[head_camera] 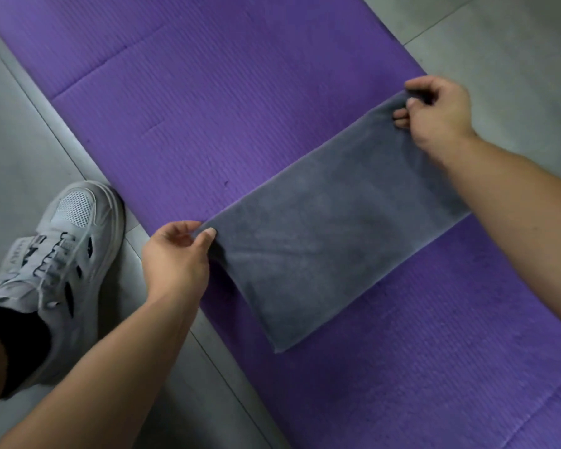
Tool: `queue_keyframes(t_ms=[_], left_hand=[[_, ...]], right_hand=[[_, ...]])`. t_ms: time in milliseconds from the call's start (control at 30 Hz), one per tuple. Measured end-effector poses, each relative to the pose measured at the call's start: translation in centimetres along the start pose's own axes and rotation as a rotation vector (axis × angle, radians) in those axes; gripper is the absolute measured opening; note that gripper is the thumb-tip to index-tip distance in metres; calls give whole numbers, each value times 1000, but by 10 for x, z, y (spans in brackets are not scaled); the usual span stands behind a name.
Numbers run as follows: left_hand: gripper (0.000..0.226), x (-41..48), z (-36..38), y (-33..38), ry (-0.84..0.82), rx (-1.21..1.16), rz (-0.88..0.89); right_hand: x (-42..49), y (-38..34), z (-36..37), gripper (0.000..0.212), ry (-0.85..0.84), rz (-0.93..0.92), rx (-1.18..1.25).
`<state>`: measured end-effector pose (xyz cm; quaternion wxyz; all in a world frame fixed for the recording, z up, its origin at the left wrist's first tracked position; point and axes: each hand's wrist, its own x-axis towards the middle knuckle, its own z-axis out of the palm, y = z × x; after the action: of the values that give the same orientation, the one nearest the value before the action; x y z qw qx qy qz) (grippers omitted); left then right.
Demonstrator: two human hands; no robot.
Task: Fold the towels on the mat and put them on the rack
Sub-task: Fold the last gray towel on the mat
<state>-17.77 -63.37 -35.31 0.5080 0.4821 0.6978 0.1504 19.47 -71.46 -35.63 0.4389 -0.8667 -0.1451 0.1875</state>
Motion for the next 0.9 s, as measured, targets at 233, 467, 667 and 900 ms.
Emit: queue_keyframes(t_ms=[233, 467, 667, 900], left_hand=[[42, -30, 26, 0, -69, 619, 750], [80, -75, 42, -88, -362, 1179, 977], [79, -84, 25, -106, -335, 1206, 974], [80, -96, 1, -104, -473, 1227, 1033]], right_hand=[[-58, -14, 24, 57, -27, -470, -538], [-139, 72, 14, 72, -561, -718, -1075], [-124, 73, 0, 88, -546, -553, -1170], [-120, 70, 0, 84, -573, -519, -1126]])
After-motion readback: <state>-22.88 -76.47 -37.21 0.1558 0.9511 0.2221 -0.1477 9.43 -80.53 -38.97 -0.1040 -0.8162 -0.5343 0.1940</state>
